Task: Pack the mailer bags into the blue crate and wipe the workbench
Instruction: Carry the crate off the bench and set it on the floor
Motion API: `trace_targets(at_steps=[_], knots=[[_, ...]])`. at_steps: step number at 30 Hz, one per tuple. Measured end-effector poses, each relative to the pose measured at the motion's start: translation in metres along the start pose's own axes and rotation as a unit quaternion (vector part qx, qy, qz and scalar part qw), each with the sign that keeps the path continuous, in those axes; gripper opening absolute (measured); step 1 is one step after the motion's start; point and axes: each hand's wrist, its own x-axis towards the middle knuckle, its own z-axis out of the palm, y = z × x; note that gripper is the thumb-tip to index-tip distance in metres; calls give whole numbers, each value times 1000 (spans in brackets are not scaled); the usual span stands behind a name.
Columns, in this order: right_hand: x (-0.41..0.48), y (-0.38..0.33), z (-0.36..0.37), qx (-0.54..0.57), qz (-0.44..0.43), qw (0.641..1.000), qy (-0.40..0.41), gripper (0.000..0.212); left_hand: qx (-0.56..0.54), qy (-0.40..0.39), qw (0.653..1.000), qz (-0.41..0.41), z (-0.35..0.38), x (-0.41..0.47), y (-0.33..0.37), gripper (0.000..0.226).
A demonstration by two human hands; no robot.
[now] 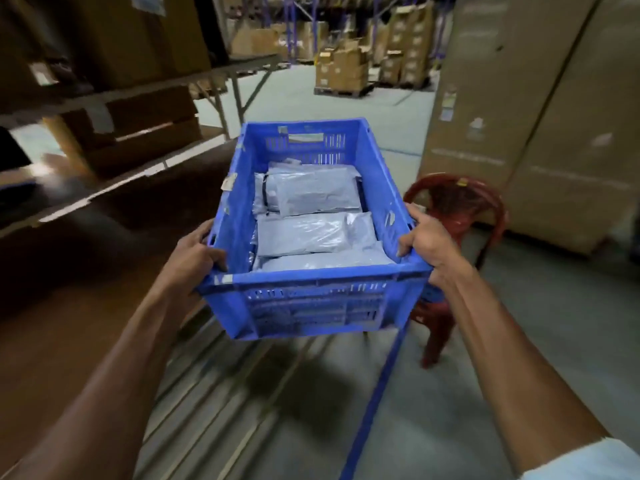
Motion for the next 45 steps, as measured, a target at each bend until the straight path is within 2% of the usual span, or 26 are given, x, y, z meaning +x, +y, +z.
trace_targets(at_steps=[7, 9, 15, 21, 29, 32, 34, 40, 45], knots=[[-56, 50, -177, 1, 25, 985, 168, 92, -5, -145, 989, -4, 192, 30, -27, 74], [-76, 67, -218, 5, 41, 977, 208, 85, -7, -184, 983, -24, 239, 33, -42, 74], [-115, 123, -303, 12, 92, 946, 310, 93, -2, -296, 954, -54, 363, 44, -87, 79], [-110, 189, -368, 14, 156, 913, 377, 91, 14, -356, 930, -89, 470, 75, -144, 80], [-65, 283, -463, 9, 226, 886, 405, 88, 74, -393, 904, -152, 595, 116, -240, 78], [-45, 338, -512, 1, 250, 883, 398, 87, 100, -423, 883, -178, 648, 126, -283, 85], [-30, 388, -543, -5, 263, 884, 386, 88, 101, -413, 884, -196, 682, 128, -324, 85], [12, 565, -607, -25, 281, 889, 362, 83, 79, -336, 900, -266, 756, 135, -495, 72], [41, 713, -622, -33, 288, 891, 350, 85, 78, -339, 896, -276, 781, 148, -644, 83]])
